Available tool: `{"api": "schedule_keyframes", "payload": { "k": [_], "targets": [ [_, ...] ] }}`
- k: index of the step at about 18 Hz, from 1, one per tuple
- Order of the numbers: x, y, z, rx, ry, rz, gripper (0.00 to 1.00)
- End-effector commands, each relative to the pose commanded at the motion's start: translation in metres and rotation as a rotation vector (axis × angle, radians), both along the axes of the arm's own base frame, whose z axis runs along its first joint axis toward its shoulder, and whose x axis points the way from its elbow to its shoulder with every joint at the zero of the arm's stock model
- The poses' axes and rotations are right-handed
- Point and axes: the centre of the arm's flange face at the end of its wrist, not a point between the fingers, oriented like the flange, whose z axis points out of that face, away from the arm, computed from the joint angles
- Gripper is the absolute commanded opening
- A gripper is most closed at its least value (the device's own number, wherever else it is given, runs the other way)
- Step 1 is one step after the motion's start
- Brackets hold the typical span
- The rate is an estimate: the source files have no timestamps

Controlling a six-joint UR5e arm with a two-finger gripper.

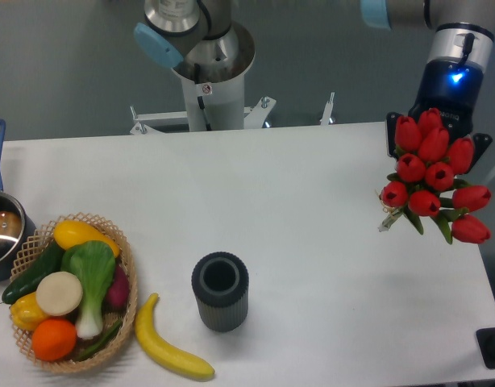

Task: Place the flowers on the table
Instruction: 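Hold the red tulip bunch in the gripper and begin moving it, then lower the held red tulips toward the table beside the black cup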

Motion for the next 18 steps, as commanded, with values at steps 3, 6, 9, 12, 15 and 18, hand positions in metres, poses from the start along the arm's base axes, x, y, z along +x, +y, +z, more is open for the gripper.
{"api": "schedule_keyframes", "payload": {
  "k": [3,6,9,12,15,18],
  "targets": [
    [0.001,0.000,0.001,-0.003,-0.004,0.003,0.49],
    [0.004,-0.009,0.006,-0.083,0.025,0.051,0.49],
    [0.012,-0.015,0.016,-0.193,0.071,0.107,0.49],
    [0.020,-0.022,0.010,-0.330,0.094,0.165,0.48],
    [0.033,-0.018,0.003,-0.441,0.114,0.190,0.38],
    [0.041,-0.006,-0.007,-0.527,0.128,0.194,0.42]
  ]
}}
